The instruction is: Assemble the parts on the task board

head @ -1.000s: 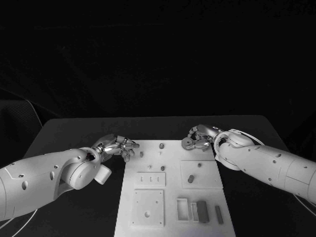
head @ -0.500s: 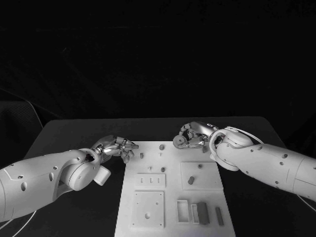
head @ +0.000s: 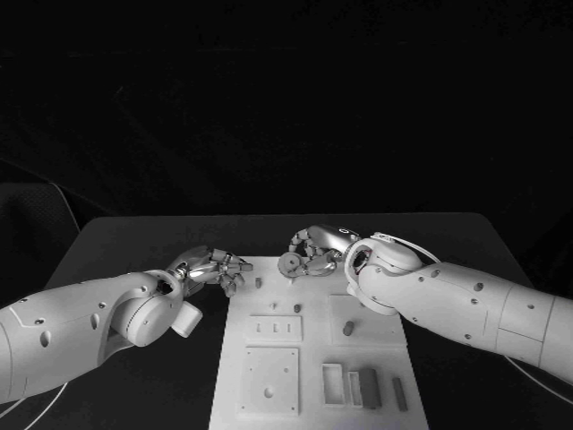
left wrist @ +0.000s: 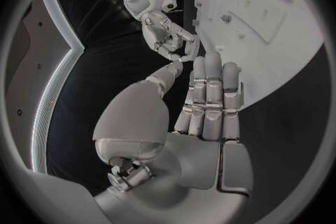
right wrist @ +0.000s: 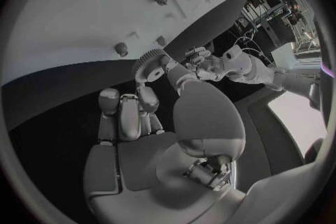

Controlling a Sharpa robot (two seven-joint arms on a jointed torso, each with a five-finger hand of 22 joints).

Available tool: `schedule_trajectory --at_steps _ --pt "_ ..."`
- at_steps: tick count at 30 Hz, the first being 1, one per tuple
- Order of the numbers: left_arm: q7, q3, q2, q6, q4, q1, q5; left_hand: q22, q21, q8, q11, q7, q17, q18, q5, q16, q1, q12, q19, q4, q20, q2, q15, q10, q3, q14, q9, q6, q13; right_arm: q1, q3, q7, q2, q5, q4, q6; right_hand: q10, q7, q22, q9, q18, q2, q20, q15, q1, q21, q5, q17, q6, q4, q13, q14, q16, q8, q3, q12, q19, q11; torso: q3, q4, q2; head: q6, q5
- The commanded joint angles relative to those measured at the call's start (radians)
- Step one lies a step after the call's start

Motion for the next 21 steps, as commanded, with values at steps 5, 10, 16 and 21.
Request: schedule_trajectory --at_steps 5,10,16,21 --pt "0.004 0.001 0.005 0.005 0.0 0.001 0.002 -0.002 0.0 -0.004 0.002 0.0 0.002 0.011 0.004 0.005 -0.012 -0.006 0.005 0.001 0.001 0.001 0.0 -0.005 -0.005 -0.004 -0.002 0.007 0.0 -0.01 -0.014 -0.048 0.046 -0.051 -0.048 0.037 0.003 0.051 0.001 0.022 0.017 0.009 -0.005 -0.001 -0.005 0.136 0.006 -0.005 0.112 0.001 0.001 -0.002 0.006 0.025 0.005 0.005 0.0 -0.002 -0.0007 0.0003 0.001 -0.004 0.0" --pt "0.004 0.001 0.005 0.006 0.001 0.001 0.001 -0.002 -0.001 -0.004 0.002 0.0 0.002 0.011 0.004 0.005 -0.012 -0.006 0.005 0.001 0.001 0.001 0.0 -0.005 -0.005 -0.004 -0.002 0.007 0.0 -0.014 -0.019 -0.057 0.053 -0.069 -0.047 0.045 0.003 0.051 0.001 0.022 0.017 0.009 -0.005 -0.001 -0.005 0.136 0.006 -0.006 0.112 0.001 0.001 -0.002 0.006 0.025 0.005 0.005 0.0 -0.002 -0.0002 0.0014 0.002 -0.006 0.002" --pt "0.004 0.001 0.005 0.005 0.001 0.001 0.0 -0.002 -0.001 -0.004 0.002 0.0 0.002 0.011 0.004 0.005 -0.012 -0.006 0.005 0.0 0.001 0.001 0.0 -0.005 -0.005 -0.005 -0.002 0.007 0.0 -0.014 -0.021 -0.06 0.05 -0.083 -0.042 0.053 0.003 0.051 0.002 0.022 0.017 0.009 -0.005 -0.001 -0.005 0.136 0.006 -0.006 0.113 0.001 0.001 -0.002 0.006 0.025 0.005 0.005 0.0 -0.002 0.0013 -0.0022 0.0 -0.009 0.007" --pt "0.004 0.001 0.006 0.006 0.002 0.002 -0.001 -0.002 -0.001 -0.004 0.002 0.0 0.003 0.011 0.004 0.005 -0.011 -0.006 0.005 0.0 0.001 0.0 0.0 -0.005 -0.006 -0.005 -0.002 0.007 0.0 -0.015 -0.023 -0.064 0.054 -0.1 -0.044 0.05 0.004 0.051 0.002 0.022 0.017 0.009 -0.005 -0.001 -0.005 0.136 0.006 -0.007 0.113 0.001 0.001 -0.002 0.006 0.025 0.005 0.005 0.0 -0.002 0.0029 -0.0033 0.0 -0.009 0.005"
